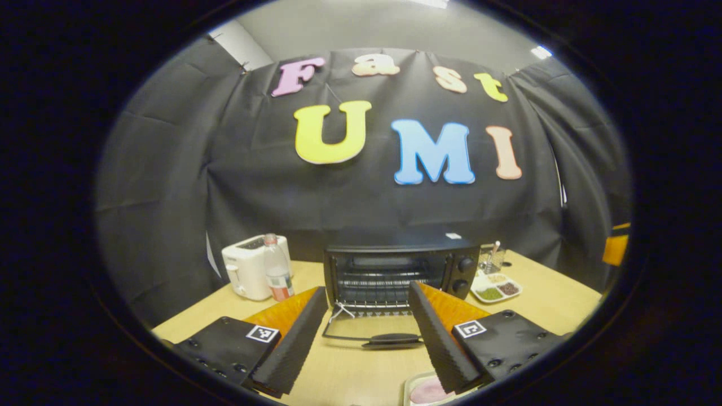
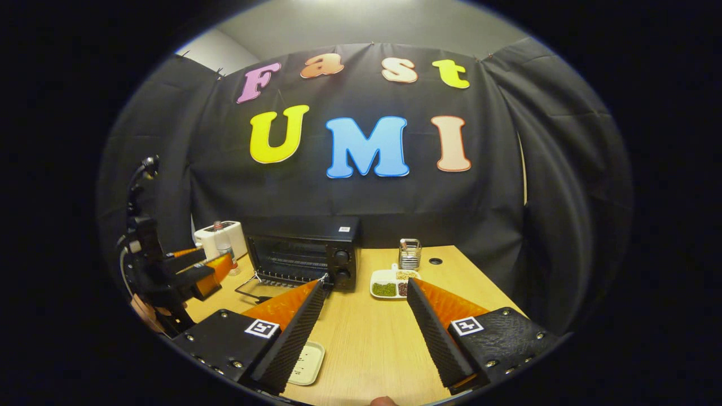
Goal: Open the electric oven with the left hand, put the food in, and close the electric oven.
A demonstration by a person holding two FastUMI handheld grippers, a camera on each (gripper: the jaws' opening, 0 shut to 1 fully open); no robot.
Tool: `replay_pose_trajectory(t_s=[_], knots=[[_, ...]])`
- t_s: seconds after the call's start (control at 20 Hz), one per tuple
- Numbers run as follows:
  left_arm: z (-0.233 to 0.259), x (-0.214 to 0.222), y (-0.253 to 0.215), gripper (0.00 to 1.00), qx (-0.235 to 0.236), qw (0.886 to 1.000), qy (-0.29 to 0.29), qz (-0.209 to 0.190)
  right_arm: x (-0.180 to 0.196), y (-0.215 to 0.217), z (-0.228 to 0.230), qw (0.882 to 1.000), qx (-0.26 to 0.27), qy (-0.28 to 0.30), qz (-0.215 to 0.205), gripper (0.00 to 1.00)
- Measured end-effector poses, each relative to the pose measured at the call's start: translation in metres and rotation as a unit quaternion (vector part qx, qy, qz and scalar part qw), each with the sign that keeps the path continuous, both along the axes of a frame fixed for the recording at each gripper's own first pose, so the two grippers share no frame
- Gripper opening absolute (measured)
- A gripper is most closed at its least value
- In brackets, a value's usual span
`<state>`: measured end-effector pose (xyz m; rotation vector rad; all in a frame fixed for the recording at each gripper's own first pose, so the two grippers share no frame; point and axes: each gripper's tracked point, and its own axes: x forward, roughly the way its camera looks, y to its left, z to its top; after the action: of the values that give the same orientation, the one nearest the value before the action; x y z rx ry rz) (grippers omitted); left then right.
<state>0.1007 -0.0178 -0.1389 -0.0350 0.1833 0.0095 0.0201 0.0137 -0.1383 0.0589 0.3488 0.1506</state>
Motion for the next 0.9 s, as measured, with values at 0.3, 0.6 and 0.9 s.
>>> replay_pose_trajectory(t_s=[0.3,0.6,0.9], knots=[[0.058,-0.028,0.037,1.0,0.0,0.998,-0.049,0.035,0.003,0.037,-0.039,0.994,0.056,0.079,0.05,0.95],[0.061,-0.052,0.066,1.0,0.026,0.997,-0.046,0.052,-0.01,0.074,-0.095,0.963,0.118,0.221,0.103,0.96],[0.058,-0.065,0.092,1.0,0.031,0.996,-0.039,0.074,-0.032,0.095,-0.142,0.909,0.154,0.365,0.13,0.98]])
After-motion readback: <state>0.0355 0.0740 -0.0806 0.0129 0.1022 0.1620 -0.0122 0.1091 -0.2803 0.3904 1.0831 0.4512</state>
